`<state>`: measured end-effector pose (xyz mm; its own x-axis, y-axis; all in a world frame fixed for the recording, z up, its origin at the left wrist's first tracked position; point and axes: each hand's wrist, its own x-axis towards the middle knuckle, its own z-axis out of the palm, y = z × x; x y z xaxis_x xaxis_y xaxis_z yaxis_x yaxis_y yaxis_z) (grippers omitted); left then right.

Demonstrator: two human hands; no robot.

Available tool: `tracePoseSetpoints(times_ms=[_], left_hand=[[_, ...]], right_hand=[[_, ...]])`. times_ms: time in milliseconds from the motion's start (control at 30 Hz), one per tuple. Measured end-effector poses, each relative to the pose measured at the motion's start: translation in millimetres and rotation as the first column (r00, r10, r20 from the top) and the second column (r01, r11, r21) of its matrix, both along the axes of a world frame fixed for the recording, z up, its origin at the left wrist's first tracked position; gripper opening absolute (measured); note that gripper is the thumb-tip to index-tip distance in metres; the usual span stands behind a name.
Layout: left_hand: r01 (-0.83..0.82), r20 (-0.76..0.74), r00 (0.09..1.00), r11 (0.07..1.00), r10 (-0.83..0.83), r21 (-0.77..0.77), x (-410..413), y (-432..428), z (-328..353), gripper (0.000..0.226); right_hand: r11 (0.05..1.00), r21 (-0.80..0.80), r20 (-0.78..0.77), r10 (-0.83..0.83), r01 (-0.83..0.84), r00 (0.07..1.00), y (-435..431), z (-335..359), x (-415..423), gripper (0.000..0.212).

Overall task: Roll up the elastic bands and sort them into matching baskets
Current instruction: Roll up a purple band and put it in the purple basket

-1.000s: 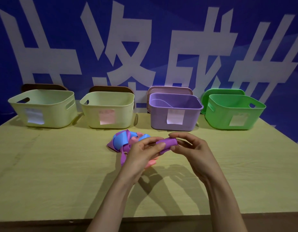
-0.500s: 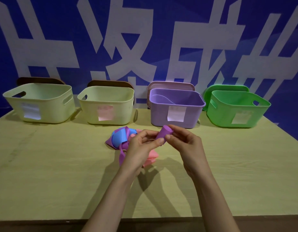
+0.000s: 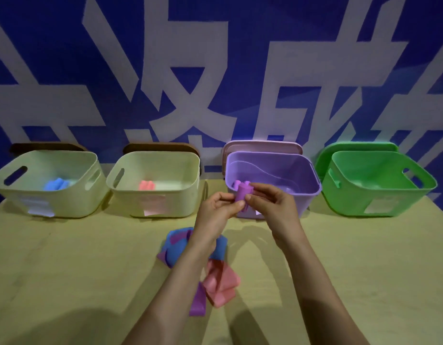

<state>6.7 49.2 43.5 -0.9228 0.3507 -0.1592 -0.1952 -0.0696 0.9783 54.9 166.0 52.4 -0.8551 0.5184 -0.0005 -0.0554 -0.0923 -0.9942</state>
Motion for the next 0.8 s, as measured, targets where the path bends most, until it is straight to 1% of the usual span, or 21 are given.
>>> tracePoseSetpoints(times_ms=[67, 167, 200, 267, 367, 500, 600, 667, 733, 800], left_hand=[[-0.004, 0.032, 0.999, 1.000, 0.003, 0.023, -12, 8, 23, 0.013], [0.012, 0.063, 0.998, 0.999, -0.015, 0.035, -29, 21, 53, 0.012], [0.025, 0.074, 0.997, 0.999, -0.027, 0.028, -35, 25, 61, 0.011], [0.047, 0.092, 0.995, 0.999, -0.047, 0.001, -46, 35, 72, 0.010], [0.078, 0.161, 0.984, 0.997, -0.076, -0.005, -61, 51, 78, 0.010], [0.100, 0.221, 0.972, 0.993, -0.085, -0.057, -81, 72, 66, 0.008], [0.115, 0.264, 0.961, 0.989, -0.086, -0.097, -99, 85, 49, 0.013], [0.123, 0.274, 0.958, 0.983, -0.082, -0.134, -108, 93, 39, 0.011], [0.173, 0.279, 0.953, 0.967, -0.116, -0.187, -118, 101, 27, 0.011], [0.271, 0.279, 0.941, 0.921, -0.192, -0.280, -133, 108, 13, 0.017]], right_hand=[[1.000, 0.003, 0.021, -0.014, 0.014, 1.000, 9, 23, -12, 0.022], [0.998, 0.053, 0.061, -0.020, 0.016, 0.998, 24, 54, -28, 0.016], [0.999, 0.048, 0.080, -0.012, 0.008, 0.997, 30, 62, -34, 0.015], [1.000, -0.012, 0.115, 0.010, -0.009, 0.993, 40, 74, -45, 0.014], [0.999, -0.054, 0.190, 0.012, -0.001, 0.982, 57, 82, -62, 0.014], [0.994, -0.104, 0.309, 0.061, -0.030, 0.949, 77, 78, -83, 0.019], [0.989, -0.134, 0.367, 0.101, -0.055, 0.925, 92, 64, -99, 0.021], [0.988, -0.147, 0.400, 0.103, -0.047, 0.911, 102, 51, -110, 0.021], [0.987, -0.156, 0.436, 0.091, -0.024, 0.895, 111, 35, -122, 0.020], [0.988, -0.153, 0.485, 0.078, -0.003, 0.871, 120, 18, -135, 0.012]])
